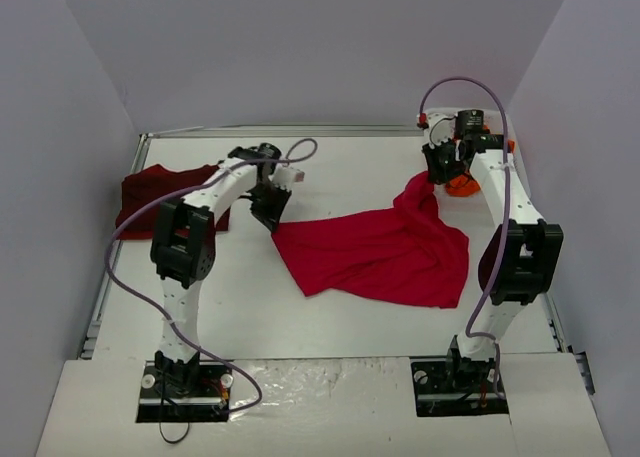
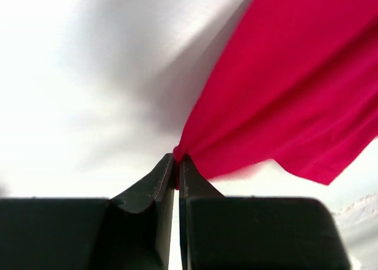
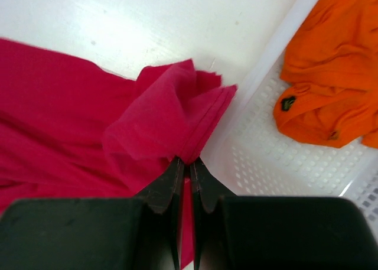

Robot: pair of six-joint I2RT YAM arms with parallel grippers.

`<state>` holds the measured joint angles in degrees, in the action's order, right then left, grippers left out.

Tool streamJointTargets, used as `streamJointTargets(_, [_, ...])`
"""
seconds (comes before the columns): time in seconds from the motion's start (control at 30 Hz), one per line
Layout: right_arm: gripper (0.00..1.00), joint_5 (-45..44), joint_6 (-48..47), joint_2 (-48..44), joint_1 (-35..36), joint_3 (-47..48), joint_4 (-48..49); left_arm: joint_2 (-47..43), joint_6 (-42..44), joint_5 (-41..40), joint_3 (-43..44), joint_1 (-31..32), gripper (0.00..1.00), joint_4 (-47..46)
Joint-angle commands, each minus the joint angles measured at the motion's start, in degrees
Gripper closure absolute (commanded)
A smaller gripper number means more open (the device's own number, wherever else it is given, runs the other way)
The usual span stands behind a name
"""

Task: Fold and stack the t-shirts
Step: Flatten out the tshirt

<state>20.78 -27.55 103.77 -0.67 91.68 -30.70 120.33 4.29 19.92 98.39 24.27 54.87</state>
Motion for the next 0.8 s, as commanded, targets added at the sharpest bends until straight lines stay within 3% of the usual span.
streamJointTargets(0.0, [1.0, -0.7, 1.4, -0.1, 0.3, 8.0, -0.1, -4.7, 2.7, 1.8, 9.5, -9.1, 0.98, 5.8])
streamJointTargets(0.13, [1.0, -1.0, 3.2, 0.9, 0.2, 14.7, -0.1, -7.0, 4.4, 1.4, 20.8, -14.0, 0.98, 10.0])
streamJointTargets(0.27, [1.0, -1.1, 4.3, -1.9, 0.2, 17.4, 0.0, -12.2, 3.0, 4.1, 21.9, -16.5, 0.98, 9.4])
streamJointTargets(0.4, [1.0, -1.4, 4.0, -7.5, 0.1, 16.4, 0.0, -22.0, 2.0, 6.4, 17.4, -18.7, 0.98, 5.9])
streamJointTargets(0.77, [1.0, -2.7, 2.2, -30.4, -0.2, -3.1, -0.7, -42.8, 3.3, 7.3, 0.9, -22.3, 0.98, 5.3])
